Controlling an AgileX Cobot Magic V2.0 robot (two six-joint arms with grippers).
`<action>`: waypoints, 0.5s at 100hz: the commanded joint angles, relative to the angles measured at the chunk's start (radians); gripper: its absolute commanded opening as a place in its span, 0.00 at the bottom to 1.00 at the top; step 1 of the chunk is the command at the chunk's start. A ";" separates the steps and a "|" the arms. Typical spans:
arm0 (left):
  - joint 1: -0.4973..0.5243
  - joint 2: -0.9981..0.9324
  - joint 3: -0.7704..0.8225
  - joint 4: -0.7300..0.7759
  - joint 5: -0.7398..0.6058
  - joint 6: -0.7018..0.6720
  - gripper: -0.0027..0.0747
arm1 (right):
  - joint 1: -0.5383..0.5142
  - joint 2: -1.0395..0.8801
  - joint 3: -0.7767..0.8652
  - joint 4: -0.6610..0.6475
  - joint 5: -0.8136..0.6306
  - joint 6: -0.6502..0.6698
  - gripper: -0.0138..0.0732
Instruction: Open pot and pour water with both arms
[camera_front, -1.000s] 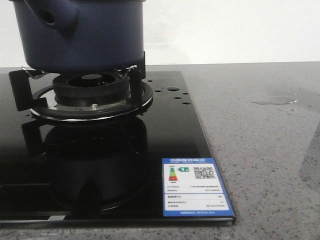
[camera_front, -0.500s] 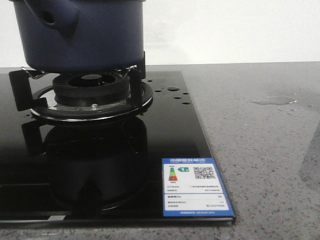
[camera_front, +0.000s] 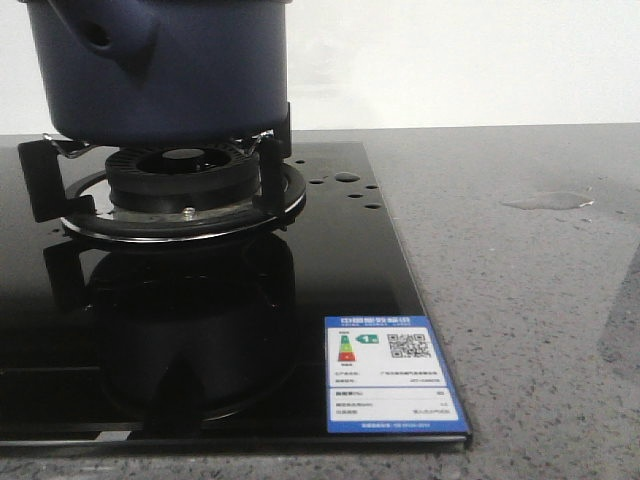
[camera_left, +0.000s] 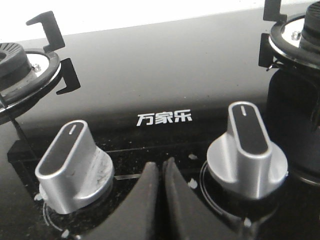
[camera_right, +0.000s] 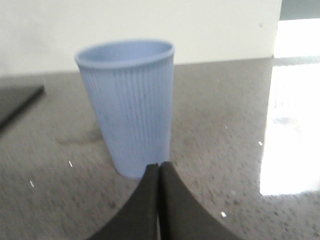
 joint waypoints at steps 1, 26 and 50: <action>0.001 -0.026 0.034 -0.131 -0.109 -0.006 0.01 | -0.005 -0.017 0.013 0.168 -0.192 0.007 0.07; 0.001 -0.026 0.031 -1.171 -0.394 -0.012 0.01 | -0.005 -0.017 0.011 0.378 -0.223 0.007 0.07; 0.001 -0.026 0.005 -1.512 -0.386 -0.010 0.01 | -0.005 0.011 -0.095 0.385 -0.022 0.001 0.07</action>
